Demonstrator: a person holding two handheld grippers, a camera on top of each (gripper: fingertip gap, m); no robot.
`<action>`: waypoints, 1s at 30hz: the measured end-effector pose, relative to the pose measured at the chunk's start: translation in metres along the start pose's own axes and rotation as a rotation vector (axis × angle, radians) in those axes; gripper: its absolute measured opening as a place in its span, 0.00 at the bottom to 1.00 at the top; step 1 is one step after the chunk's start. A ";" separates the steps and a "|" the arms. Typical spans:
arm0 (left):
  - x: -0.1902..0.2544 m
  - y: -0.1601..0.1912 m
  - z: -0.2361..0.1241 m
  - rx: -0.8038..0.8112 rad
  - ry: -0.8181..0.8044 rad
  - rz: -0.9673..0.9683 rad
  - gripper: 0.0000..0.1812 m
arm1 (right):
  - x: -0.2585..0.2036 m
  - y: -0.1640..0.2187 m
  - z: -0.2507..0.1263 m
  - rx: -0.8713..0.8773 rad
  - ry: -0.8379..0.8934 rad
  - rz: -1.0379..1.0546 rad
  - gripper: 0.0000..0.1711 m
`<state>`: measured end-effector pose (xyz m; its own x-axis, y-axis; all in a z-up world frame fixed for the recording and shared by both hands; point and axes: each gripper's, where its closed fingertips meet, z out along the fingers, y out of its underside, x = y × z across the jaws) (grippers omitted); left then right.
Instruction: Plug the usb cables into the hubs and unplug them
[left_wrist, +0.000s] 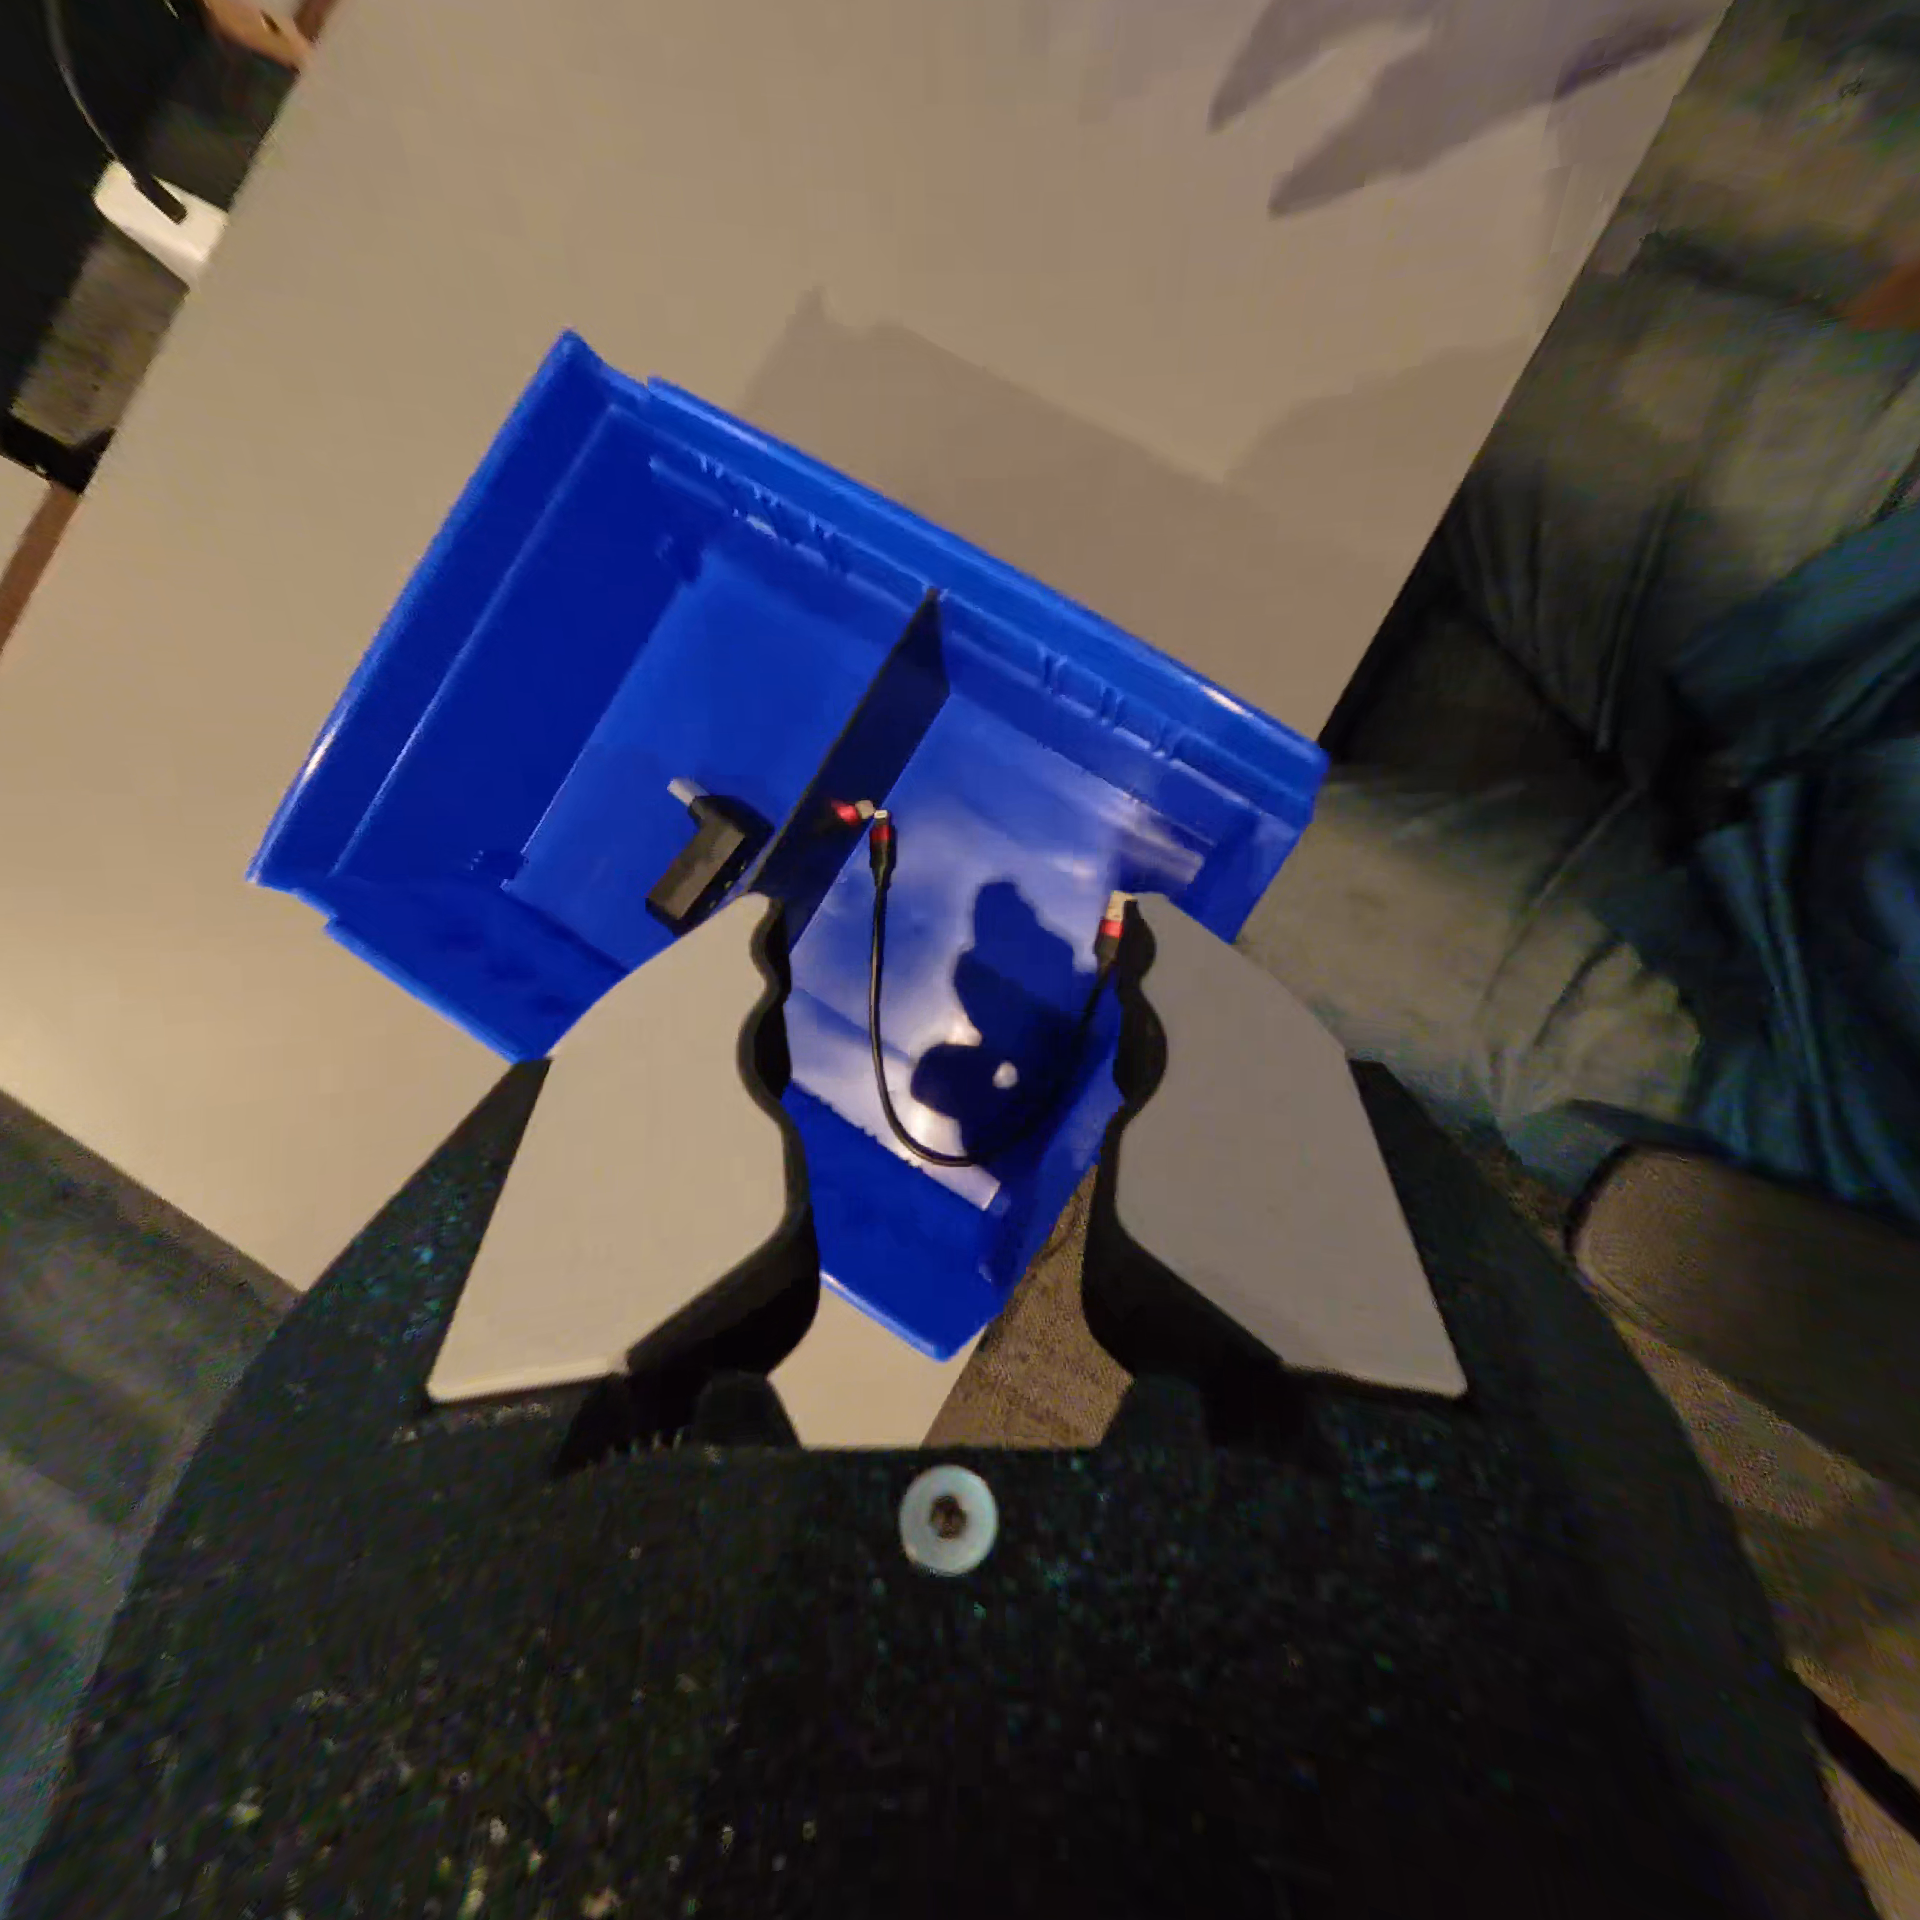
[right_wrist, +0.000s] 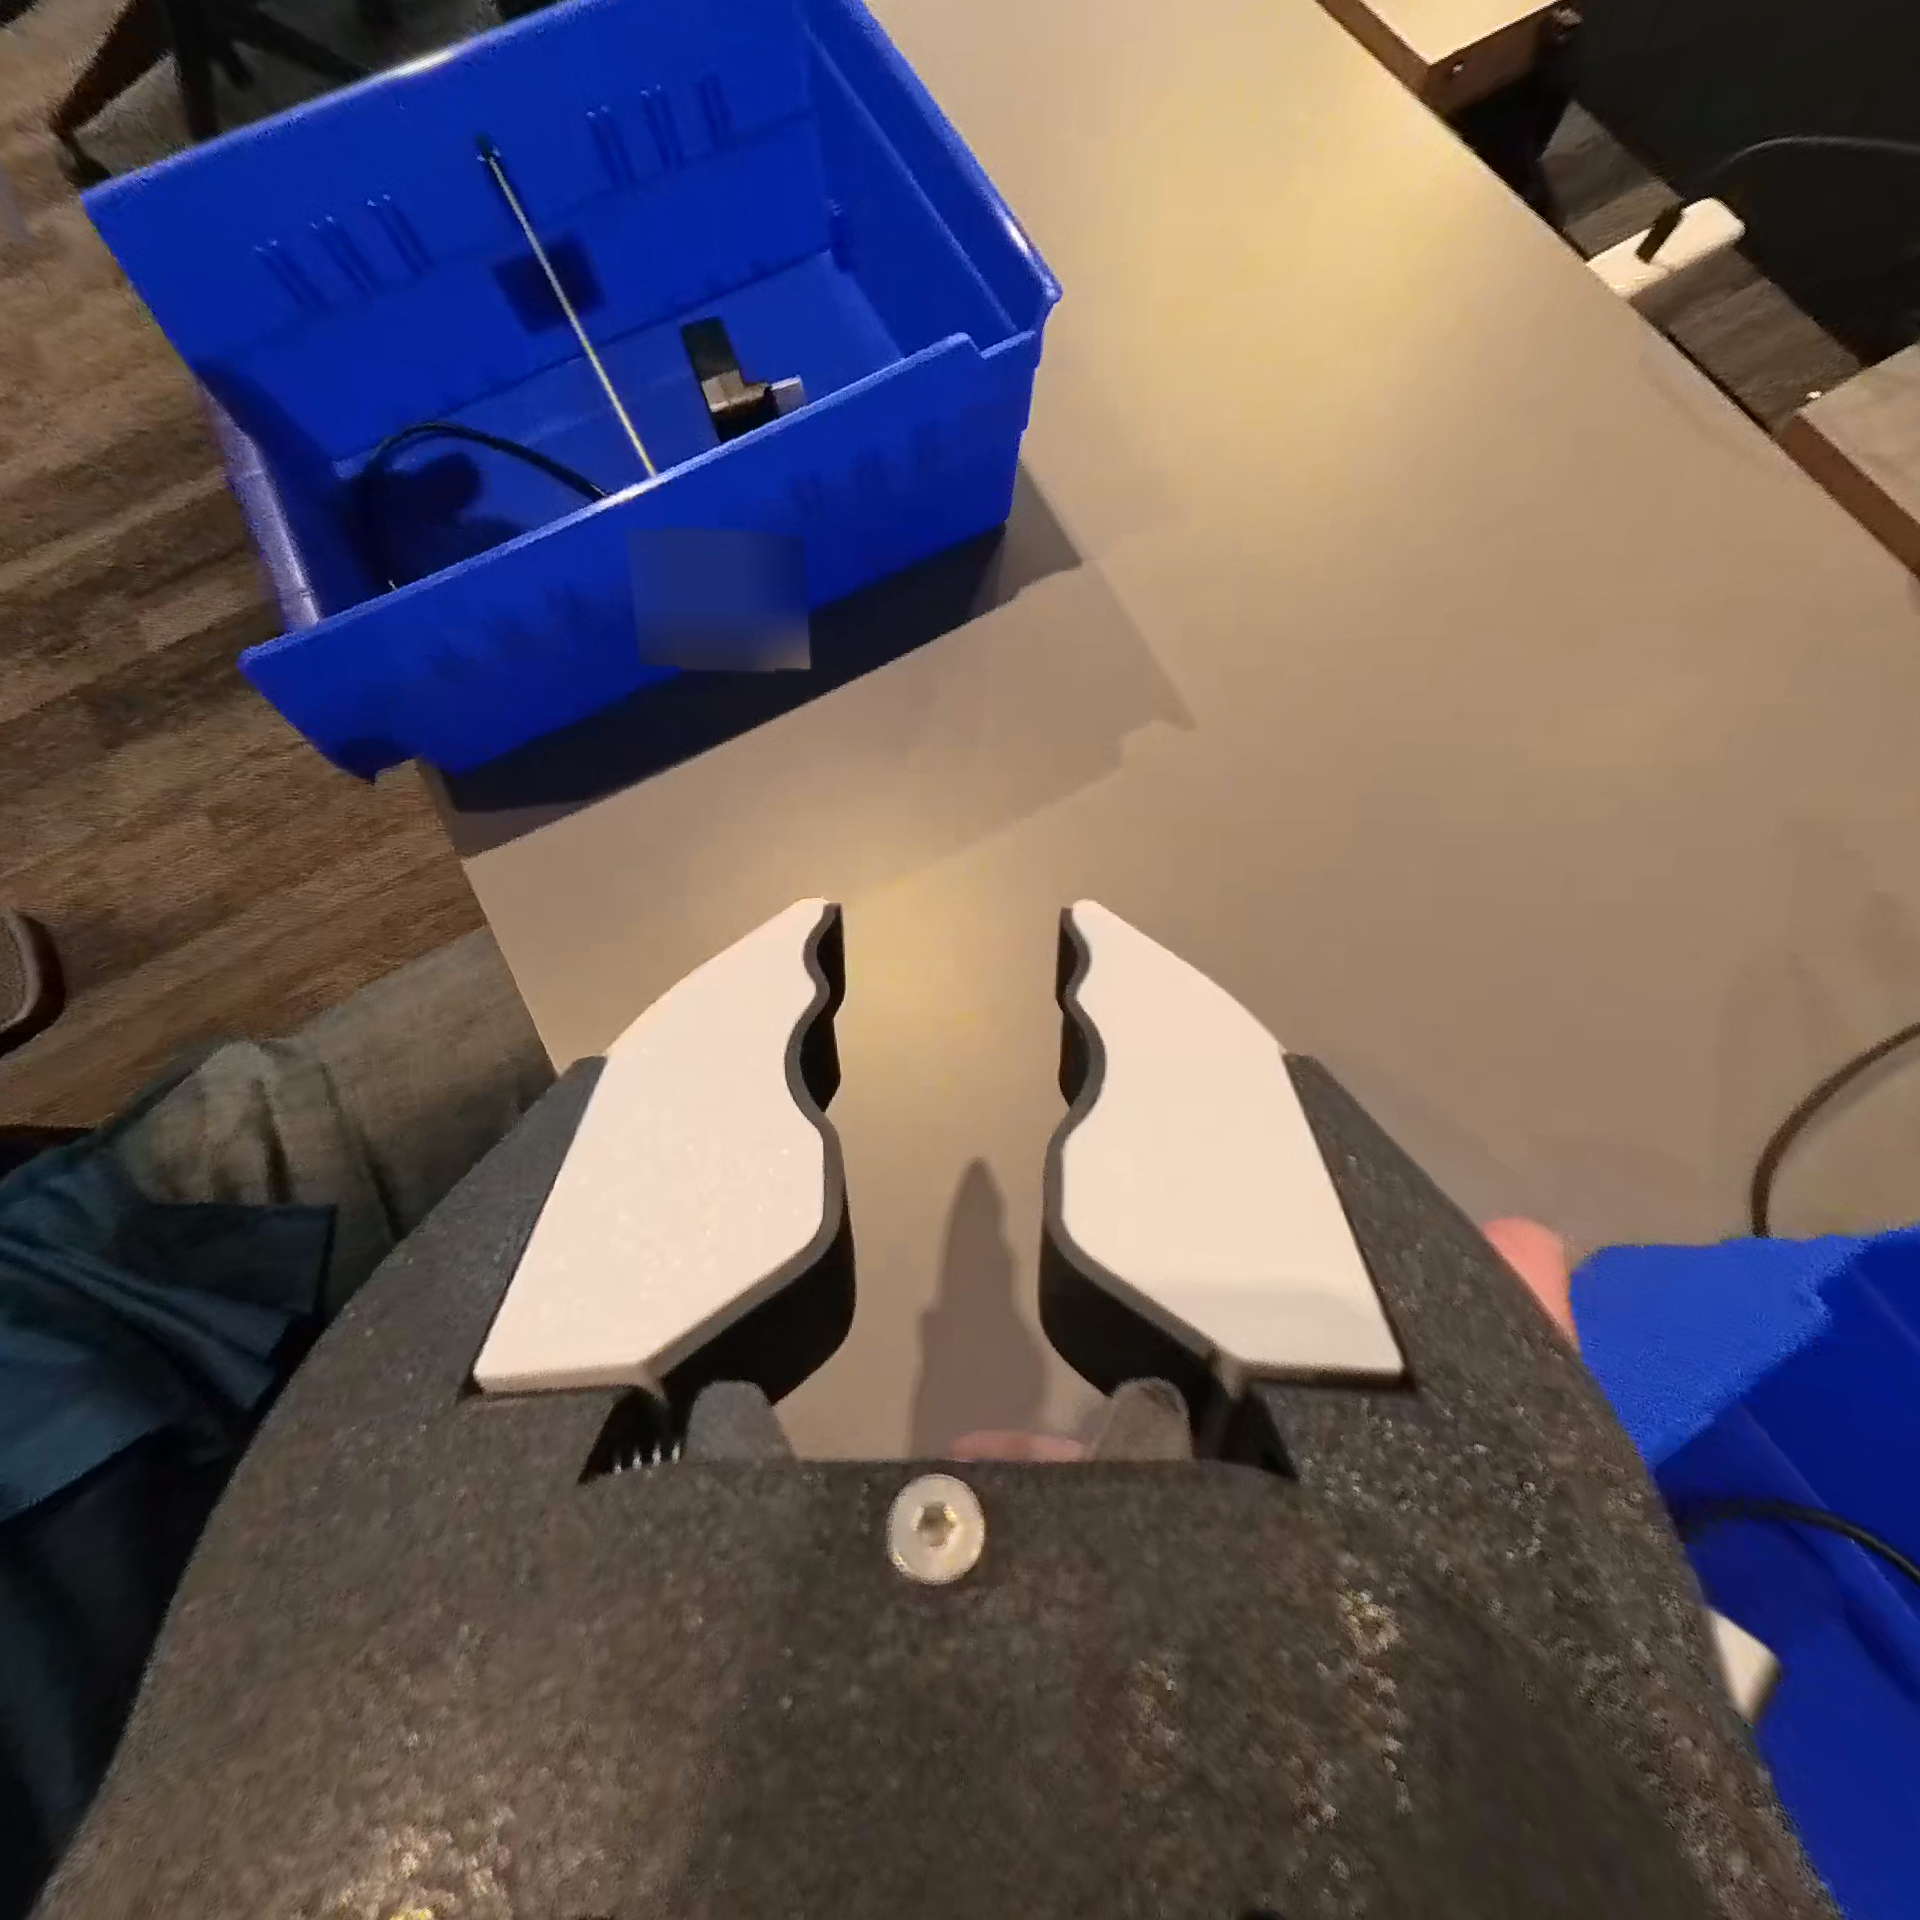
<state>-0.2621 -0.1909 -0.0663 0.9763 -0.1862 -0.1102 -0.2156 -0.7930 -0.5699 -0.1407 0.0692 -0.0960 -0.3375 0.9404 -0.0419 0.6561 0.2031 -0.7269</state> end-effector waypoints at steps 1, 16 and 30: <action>-0.007 -0.002 0.007 -0.011 -0.006 -0.005 0.33 | -0.001 0.000 0.004 -0.001 -0.012 0.003 0.22; -0.097 0.021 0.165 -0.470 0.043 -0.308 0.26 | 0.007 -0.008 0.014 0.113 -0.105 0.033 0.22; -0.107 0.068 0.191 -0.680 -0.002 -0.357 0.23 | 0.000 0.005 0.022 0.146 -0.187 0.033 0.22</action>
<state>-0.3781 -0.1139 -0.2485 0.9888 0.1487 -0.0159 0.1493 -0.9873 0.0550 -0.1522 0.0638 -0.1153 -0.4458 0.8761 -0.1835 0.5689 0.1190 -0.8138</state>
